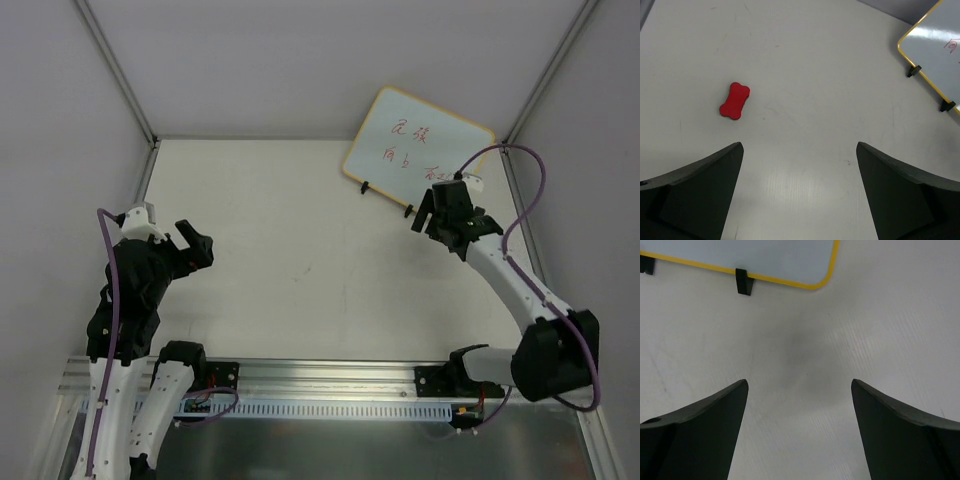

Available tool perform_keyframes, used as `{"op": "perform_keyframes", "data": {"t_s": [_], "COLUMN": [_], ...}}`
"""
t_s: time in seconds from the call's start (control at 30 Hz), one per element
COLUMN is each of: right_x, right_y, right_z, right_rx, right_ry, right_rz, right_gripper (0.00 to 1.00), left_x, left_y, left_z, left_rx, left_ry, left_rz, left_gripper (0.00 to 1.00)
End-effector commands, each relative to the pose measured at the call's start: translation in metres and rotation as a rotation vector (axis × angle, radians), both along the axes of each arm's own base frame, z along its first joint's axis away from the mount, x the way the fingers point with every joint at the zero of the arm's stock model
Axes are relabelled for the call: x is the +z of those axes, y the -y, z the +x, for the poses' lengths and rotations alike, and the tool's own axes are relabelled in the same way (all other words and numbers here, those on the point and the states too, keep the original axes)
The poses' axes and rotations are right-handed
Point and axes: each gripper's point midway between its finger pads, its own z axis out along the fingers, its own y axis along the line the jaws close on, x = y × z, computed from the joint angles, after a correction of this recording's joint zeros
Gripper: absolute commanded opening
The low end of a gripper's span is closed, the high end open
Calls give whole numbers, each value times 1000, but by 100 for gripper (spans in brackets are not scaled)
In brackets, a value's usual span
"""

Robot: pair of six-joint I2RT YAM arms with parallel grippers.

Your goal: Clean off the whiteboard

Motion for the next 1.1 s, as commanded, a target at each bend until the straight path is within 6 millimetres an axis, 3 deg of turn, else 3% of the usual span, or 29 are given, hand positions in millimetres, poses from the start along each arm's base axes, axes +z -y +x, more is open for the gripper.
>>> {"op": "perform_keyframes", "data": {"t_s": [0.0,0.03,0.2,0.27,0.33,0.37,0.43,0.6,0.8,1.07], "right_x": [23,5,-15,-34,-39,-54,-58,-80,-90,-105], "right_y": [-6,-11,-33,-34,-38,-39,-41,-46,-49,-37], "right_z": [59,69,113,122,133,135,143,157,168,166], "right_rx": [-117,-123,-114,-127,-134,-138,-145,-139,-148,-198], "right_ry": [177,145,196,171,170,141,141,104,94,38], "right_rz": [43,44,63,31,30,17,13,-5,-8,31], "right_gripper": [88,86,78,75,72,71,68,59,50,46], "left_x": [-10,-14,-16,-11,-9,-7,-5,-4,-2,-4], "left_y": [12,13,9,7,4,3,3,4,3,4], "left_z": [4,5,6,6,5,5,4,2,0,1], "left_rx": [-21,-24,-6,2,16,20,23,20,23,28], "left_ry": [-34,-47,-48,-34,-27,-19,-13,-4,10,-1], "left_rz": [-82,-84,-71,-64,-60,-61,-65,-70,-75,-82], "left_gripper": [99,99,99,99,99,99,99,99,99,99]}}
